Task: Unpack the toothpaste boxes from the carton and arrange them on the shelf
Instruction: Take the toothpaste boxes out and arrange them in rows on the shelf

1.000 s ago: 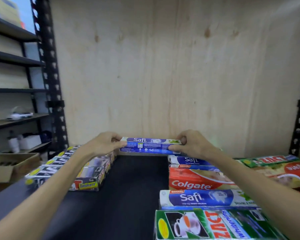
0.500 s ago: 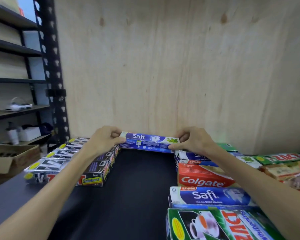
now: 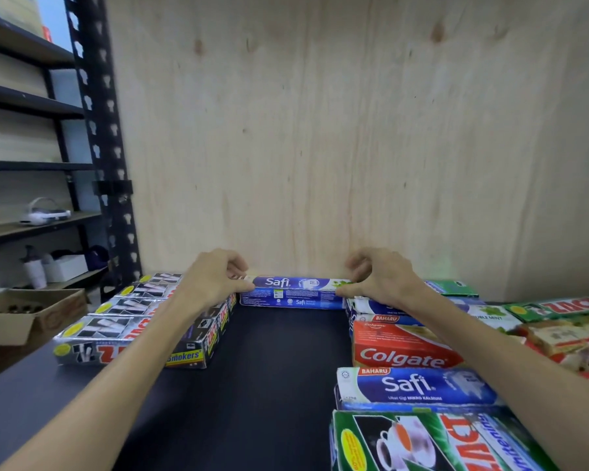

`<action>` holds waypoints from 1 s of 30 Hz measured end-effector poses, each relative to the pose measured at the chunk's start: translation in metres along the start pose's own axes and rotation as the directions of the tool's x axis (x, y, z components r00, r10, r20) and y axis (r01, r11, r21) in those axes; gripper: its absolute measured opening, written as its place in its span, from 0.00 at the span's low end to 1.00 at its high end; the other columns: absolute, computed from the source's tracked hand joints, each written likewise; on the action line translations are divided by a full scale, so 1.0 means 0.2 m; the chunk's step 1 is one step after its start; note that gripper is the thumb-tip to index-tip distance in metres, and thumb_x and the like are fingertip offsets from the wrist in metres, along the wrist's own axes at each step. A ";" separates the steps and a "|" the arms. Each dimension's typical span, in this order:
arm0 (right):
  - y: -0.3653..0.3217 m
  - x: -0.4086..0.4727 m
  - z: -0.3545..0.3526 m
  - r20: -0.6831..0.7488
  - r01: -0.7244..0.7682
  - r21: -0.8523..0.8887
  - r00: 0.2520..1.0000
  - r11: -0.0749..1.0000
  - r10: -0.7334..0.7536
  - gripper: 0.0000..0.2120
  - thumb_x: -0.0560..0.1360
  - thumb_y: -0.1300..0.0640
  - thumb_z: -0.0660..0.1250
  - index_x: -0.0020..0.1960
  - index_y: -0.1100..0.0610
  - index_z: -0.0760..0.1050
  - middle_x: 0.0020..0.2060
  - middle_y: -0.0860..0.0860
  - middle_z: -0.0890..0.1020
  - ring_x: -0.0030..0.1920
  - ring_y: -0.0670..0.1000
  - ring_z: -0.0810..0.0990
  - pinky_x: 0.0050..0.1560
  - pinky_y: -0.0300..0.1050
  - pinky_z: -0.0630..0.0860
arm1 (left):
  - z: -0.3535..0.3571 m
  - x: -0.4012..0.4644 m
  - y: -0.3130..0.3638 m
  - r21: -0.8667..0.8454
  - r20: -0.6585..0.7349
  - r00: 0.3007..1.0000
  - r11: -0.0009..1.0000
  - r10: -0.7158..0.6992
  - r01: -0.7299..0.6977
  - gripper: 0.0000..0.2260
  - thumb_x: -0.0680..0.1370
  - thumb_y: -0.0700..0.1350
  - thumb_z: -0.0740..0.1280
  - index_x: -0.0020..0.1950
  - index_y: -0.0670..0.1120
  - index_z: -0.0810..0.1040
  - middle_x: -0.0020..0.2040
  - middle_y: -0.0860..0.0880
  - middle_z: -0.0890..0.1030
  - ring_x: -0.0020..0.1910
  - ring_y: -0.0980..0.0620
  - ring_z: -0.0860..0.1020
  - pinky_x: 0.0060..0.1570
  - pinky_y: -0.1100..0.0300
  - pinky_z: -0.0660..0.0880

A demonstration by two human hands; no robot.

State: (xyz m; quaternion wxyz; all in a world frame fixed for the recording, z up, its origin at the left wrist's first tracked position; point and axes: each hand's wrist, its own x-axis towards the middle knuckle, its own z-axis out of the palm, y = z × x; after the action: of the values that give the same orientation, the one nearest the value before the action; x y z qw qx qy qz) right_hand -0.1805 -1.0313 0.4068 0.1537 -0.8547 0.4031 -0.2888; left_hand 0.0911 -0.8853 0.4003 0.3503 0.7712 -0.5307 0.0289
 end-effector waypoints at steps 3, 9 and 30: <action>0.00 -0.01 -0.01 0.030 0.027 0.034 0.999 0.999 -0.028 0.26 0.65 0.41 0.80 0.58 0.51 0.78 0.44 0.44 0.87 0.51 0.46 0.83 0.63 0.52 0.74 | 0.00 -0.01 0.01 0.003 0.010 1.000 1.000 0.013 -0.013 0.15 0.69 0.48 0.80 0.52 0.47 0.82 0.47 0.53 0.83 0.48 0.55 0.82 0.53 0.60 0.77; 0.03 -0.04 -0.14 0.007 0.101 0.262 0.994 0.960 -0.106 0.11 0.71 0.51 0.78 0.51 0.52 0.83 0.39 0.48 0.87 0.41 0.42 0.85 0.47 0.38 0.79 | 0.00 -0.08 0.12 -0.050 -0.025 0.996 0.995 0.091 -0.092 0.12 0.73 0.51 0.77 0.53 0.50 0.83 0.50 0.56 0.84 0.51 0.58 0.80 0.48 0.67 0.71; 0.52 -0.42 -0.52 0.124 0.187 -0.072 0.976 0.980 -0.177 0.19 0.70 0.43 0.77 0.60 0.40 0.79 0.49 0.40 0.83 0.52 0.41 0.80 0.49 0.31 0.73 | 0.35 -0.29 0.62 -0.326 0.164 0.891 0.876 0.424 -0.357 0.16 0.78 0.49 0.72 0.65 0.53 0.78 0.55 0.60 0.81 0.55 0.68 0.77 0.49 0.71 0.74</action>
State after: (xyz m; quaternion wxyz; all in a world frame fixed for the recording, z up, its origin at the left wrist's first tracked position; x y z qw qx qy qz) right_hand -0.3494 -1.0342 0.4055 0.1141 -0.9091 0.3250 -0.2341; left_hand -0.0611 -0.9033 0.3861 0.3812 0.5864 -0.7115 -0.0674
